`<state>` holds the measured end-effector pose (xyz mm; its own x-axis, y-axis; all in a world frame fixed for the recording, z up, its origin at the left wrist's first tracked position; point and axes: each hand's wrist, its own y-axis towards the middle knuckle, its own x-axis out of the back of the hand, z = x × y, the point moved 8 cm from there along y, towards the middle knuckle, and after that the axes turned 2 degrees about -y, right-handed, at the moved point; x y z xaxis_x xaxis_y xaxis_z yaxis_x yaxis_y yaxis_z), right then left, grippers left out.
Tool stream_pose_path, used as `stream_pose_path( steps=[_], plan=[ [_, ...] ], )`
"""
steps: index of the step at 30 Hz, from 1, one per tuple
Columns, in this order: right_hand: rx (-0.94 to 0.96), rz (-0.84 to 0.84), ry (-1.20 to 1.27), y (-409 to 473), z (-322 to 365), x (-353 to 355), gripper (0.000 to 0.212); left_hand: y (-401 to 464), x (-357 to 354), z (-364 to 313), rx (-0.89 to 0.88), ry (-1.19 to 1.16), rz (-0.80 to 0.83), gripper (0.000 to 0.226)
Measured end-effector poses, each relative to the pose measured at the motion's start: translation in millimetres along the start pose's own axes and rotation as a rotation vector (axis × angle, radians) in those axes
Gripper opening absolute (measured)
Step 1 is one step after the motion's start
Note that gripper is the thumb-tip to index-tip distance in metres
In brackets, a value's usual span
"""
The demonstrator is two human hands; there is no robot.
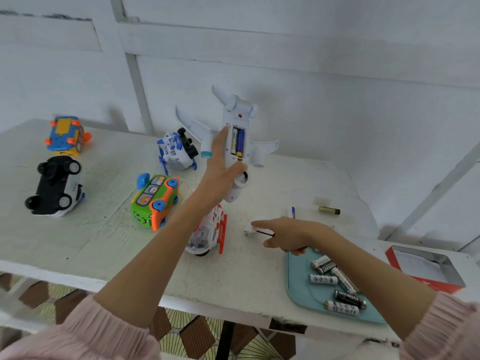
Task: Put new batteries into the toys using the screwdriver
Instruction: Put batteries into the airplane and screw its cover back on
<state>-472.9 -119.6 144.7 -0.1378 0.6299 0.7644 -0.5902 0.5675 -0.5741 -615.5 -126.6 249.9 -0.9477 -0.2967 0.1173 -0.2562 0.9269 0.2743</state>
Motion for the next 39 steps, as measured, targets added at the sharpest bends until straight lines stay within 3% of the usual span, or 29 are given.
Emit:
stream_pose_path(
  steps=[7, 11, 13, 16, 21, 23, 39],
  plan=[
    [-0.105, 0.191, -0.069, -25.7, -6.0, -4.3, 0.066, 2.2, 0.7, -2.2, -0.037, 0.0, 0.012, 0.075],
    [-0.112, 0.148, -0.134, -45.6, -7.3, 11.6, 0.045, 3.3, -4.5, 0.6, -0.038, 0.001, 0.029, 0.081],
    [-0.089, 0.05, -0.13, -57.5, -8.8, 30.3, 0.028, 2.2, -9.0, 1.0, -0.043, 0.022, 0.06, 0.088],
    [-0.009, -0.225, -0.003, -83.5, -11.4, 75.3, 0.007, 1.3, -16.0, -0.3, -0.067, 0.054, 0.105, 0.092],
    [0.099, -0.794, 0.162, -121.4, -18.3, 132.5, 0.007, -1.9, -33.1, -6.5, -0.139, 0.065, 0.172, 0.088],
    [0.097, -0.926, 0.135, -126.4, -20.3, 137.5, 0.009, -3.3, -41.2, -7.6, -0.152, 0.068, 0.192, 0.089],
    [0.036, -0.985, 0.102, -134.1, -32.9, 116.8, 0.017, -2.0, -79.8, -14.5, -0.179, 0.065, 0.228, 0.089]
  ],
)
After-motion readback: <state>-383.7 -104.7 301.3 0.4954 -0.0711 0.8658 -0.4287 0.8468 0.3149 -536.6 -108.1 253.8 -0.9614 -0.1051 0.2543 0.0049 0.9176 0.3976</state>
